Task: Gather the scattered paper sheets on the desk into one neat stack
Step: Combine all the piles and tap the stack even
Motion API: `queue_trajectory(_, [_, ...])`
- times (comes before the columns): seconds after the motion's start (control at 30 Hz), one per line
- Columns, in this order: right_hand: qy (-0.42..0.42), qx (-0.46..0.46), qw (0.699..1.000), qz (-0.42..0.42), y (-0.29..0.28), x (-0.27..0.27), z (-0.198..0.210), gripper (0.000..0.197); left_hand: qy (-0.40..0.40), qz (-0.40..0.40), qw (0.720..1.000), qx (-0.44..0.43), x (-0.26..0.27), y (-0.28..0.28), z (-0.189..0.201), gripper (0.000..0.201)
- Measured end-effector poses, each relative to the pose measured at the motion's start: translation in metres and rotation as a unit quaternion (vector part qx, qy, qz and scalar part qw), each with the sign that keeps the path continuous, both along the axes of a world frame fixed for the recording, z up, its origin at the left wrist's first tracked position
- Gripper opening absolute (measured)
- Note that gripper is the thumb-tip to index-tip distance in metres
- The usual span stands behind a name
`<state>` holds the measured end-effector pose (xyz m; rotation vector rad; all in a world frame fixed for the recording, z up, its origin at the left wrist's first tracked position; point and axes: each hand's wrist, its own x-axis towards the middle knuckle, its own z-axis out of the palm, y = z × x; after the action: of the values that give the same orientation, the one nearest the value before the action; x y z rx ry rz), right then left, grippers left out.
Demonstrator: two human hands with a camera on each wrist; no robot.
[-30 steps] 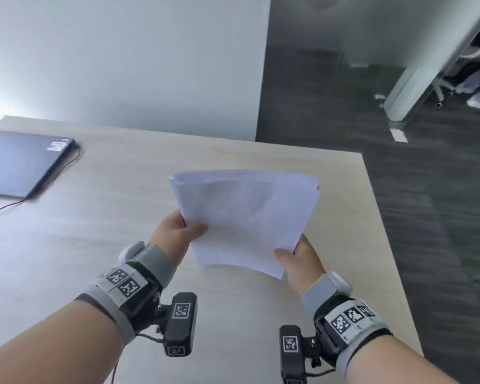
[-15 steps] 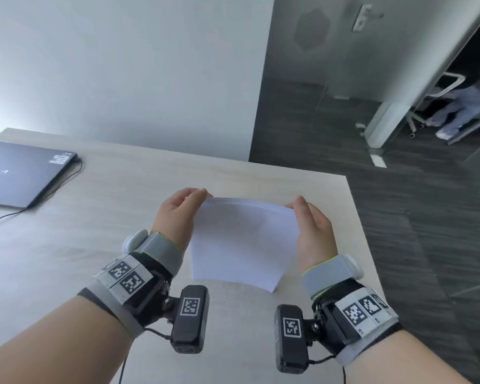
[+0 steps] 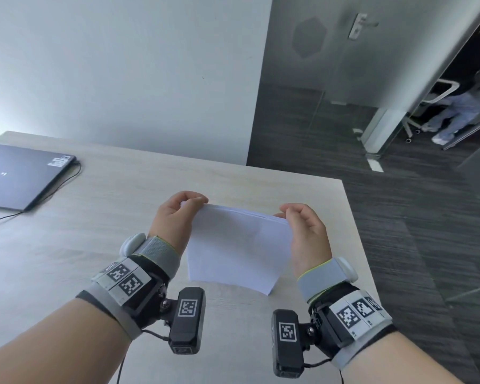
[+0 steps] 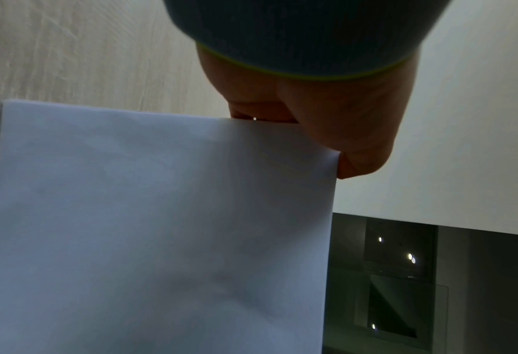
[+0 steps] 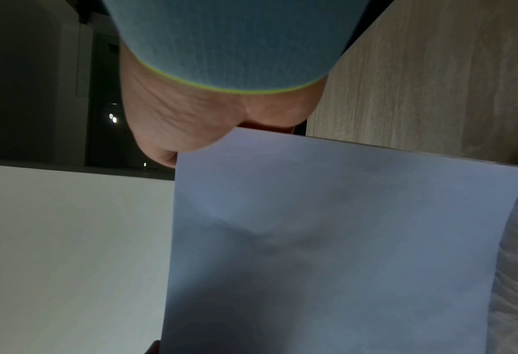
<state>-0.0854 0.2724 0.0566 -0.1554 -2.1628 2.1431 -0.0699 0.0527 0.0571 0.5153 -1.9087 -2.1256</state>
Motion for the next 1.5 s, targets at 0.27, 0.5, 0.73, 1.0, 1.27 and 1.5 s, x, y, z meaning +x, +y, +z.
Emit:
queue_trajectory(0.27, [0.002,0.064,0.993,0.102,0.021,0.003,-0.026,0.053,-0.025,-0.117,0.990,-0.076,0.010,-0.019,-0.030,0.060])
queue_trajectory(0.5, [-0.144,0.202,0.958,0.144,0.030,0.007,-0.077,0.022,-0.158,-0.136,0.961,-0.183,0.022,-0.016,-0.078,0.023])
queue_trajectory(0.73, [-0.138,0.195,0.964,0.117,0.030,0.009,-0.079,0.014,-0.140,-0.110,0.965,-0.195,0.022,-0.019,-0.086,0.019])
queue_trajectory(1.0, [-0.183,0.264,0.933,0.164,0.027,0.004,-0.098,0.017,-0.208,-0.149,0.954,-0.157,0.022,-0.015,-0.105,0.035])
queue_trajectory(1.27, [-0.180,0.217,0.953,0.114,0.020,-0.005,-0.097,0.015,-0.219,-0.121,0.957,-0.146,-0.001,-0.011,-0.108,0.022])
queue_trajectory(1.5, [-0.346,0.236,0.891,0.174,0.022,-0.011,-0.161,0.022,-0.380,-0.216,0.874,-0.212,-0.005,-0.018,-0.152,0.025])
